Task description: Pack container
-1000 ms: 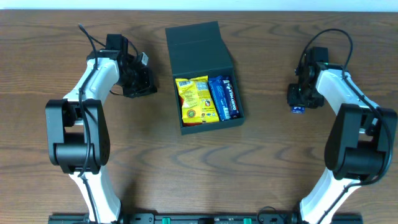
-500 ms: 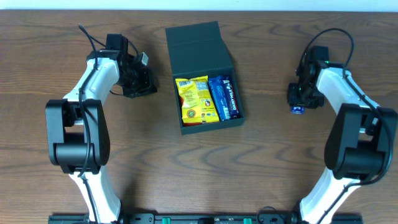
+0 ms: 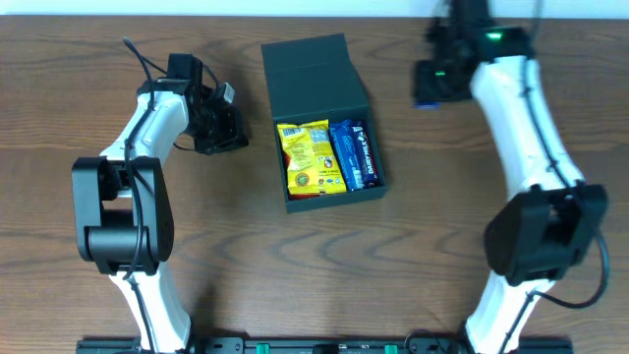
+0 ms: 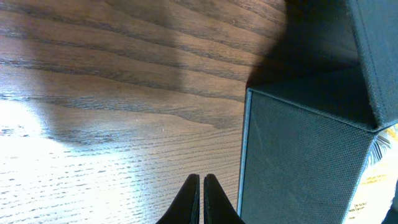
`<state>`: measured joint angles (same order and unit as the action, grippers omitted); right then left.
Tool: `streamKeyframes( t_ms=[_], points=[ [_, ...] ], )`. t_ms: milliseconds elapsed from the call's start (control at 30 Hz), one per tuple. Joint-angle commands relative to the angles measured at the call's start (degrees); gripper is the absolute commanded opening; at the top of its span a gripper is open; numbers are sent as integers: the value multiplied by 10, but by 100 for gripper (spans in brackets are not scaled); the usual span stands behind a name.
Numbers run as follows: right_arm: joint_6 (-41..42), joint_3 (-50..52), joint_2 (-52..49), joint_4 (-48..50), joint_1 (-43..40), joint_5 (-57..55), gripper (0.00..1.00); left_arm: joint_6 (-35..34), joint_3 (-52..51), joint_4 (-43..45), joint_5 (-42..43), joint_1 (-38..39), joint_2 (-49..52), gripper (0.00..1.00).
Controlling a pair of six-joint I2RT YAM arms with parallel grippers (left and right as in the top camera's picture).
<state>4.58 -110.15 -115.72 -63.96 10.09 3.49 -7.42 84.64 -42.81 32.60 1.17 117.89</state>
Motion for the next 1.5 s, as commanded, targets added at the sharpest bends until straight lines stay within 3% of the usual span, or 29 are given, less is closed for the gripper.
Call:
streamKeyframes(
  t_ms=[0,233,633,667,700,733,767,933,1133,1200,1233,1333,1467],
  points=[
    [27,0,0,-23,53,15,1,10,6,0,-2,0,8,6],
    [48,66,-1,-16,129,30,1,10,6,6,-2,0,8,6],
    [48,160,-1,71,170,30,1,10,6,6,-1,0,8,6],
    [48,164,-1,74,170,30,5,10,6,6,-1,0,8,6],
    [48,169,-1,77,170,30,19,10,6,6,-1,0,8,6],
    [48,171,-1,78,170,30,40,10,6,6,-1,0,8,6],
    [48,171,-1,78,170,30,49,10,6,6,-1,0,8,6],
    [48,150,0,76,165,26,63,10,6,6,-1,0,8,6],
    [46,47,9,41,148,10,51,7,6,9,0,0,8,6],
    [46,26,11,48,137,-16,29,-8,6,16,0,0,8,6],
    [46,18,11,57,125,-30,1,-22,6,24,0,0,8,6],
    [46,27,7,100,84,-33,1,-65,6,61,0,0,8,6],
    [49,42,-26,161,12,45,1,-151,6,129,0,0,9,6]
  ],
)
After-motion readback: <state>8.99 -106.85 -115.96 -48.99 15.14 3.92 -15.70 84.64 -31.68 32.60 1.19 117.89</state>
